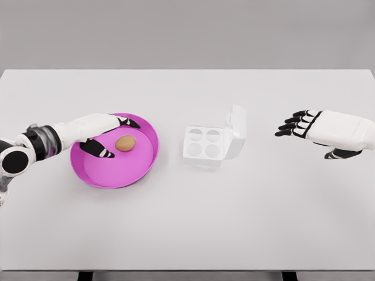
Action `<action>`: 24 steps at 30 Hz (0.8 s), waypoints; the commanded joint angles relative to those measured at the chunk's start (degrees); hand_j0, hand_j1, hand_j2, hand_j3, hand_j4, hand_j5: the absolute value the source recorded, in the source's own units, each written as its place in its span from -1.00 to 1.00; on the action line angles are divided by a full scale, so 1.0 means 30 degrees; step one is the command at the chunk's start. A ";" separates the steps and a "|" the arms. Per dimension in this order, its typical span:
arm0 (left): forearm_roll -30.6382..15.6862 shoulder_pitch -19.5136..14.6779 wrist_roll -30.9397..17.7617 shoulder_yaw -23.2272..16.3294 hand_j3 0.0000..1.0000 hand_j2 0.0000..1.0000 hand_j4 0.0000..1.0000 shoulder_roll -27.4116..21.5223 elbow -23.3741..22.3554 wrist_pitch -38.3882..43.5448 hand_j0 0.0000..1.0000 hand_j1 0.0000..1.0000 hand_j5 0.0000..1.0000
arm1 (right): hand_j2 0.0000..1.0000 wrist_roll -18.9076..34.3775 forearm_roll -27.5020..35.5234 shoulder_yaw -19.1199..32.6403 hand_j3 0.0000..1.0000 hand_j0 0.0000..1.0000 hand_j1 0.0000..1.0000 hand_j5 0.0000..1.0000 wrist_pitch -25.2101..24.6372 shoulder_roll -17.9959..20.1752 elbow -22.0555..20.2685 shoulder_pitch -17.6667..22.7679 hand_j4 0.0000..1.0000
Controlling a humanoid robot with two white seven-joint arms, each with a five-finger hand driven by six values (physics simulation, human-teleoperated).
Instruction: Pack egg into the box and close the box lid
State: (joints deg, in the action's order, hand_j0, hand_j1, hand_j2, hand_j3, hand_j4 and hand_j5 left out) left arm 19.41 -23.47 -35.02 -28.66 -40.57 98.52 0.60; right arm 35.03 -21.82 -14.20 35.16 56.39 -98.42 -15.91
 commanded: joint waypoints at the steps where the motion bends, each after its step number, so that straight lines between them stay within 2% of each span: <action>1: 0.1029 0.0000 0.0006 -0.0114 0.69 0.69 0.69 0.0633 -0.0027 0.0004 0.69 0.69 0.69 | 1.00 -0.0009 0.0095 0.0016 1.00 1.00 1.00 1.00 -0.0054 0.0013 -0.0005 0.0058 1.00; 9: 0.2640 0.0088 0.0006 -0.0407 0.65 0.65 0.65 0.1015 -0.0056 0.0004 0.65 0.65 0.65 | 1.00 -0.0009 0.0124 -0.0013 1.00 1.00 1.00 1.00 -0.0054 0.0013 0.0083 0.0147 1.00; 11: 0.2670 0.0088 0.0006 -0.0407 0.59 0.59 0.59 0.1015 -0.0056 0.0004 0.59 0.59 0.59 | 1.00 -0.0009 0.0095 -0.0013 1.00 1.00 1.00 1.00 -0.0054 0.0013 0.0083 0.0147 1.00; 24: 0.3519 0.0088 0.0006 -0.0671 0.58 0.58 0.58 0.1513 -0.0583 0.0004 0.58 0.58 0.58 | 1.00 -0.0009 0.0095 -0.0013 1.00 1.00 1.00 1.00 -0.0054 -0.0104 0.0112 0.0235 1.00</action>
State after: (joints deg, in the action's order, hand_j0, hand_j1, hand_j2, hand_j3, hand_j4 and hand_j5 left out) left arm 29.73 -23.20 -35.02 -30.67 -36.21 97.14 0.63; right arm 35.03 -21.82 -14.24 35.16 56.20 -98.04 -14.77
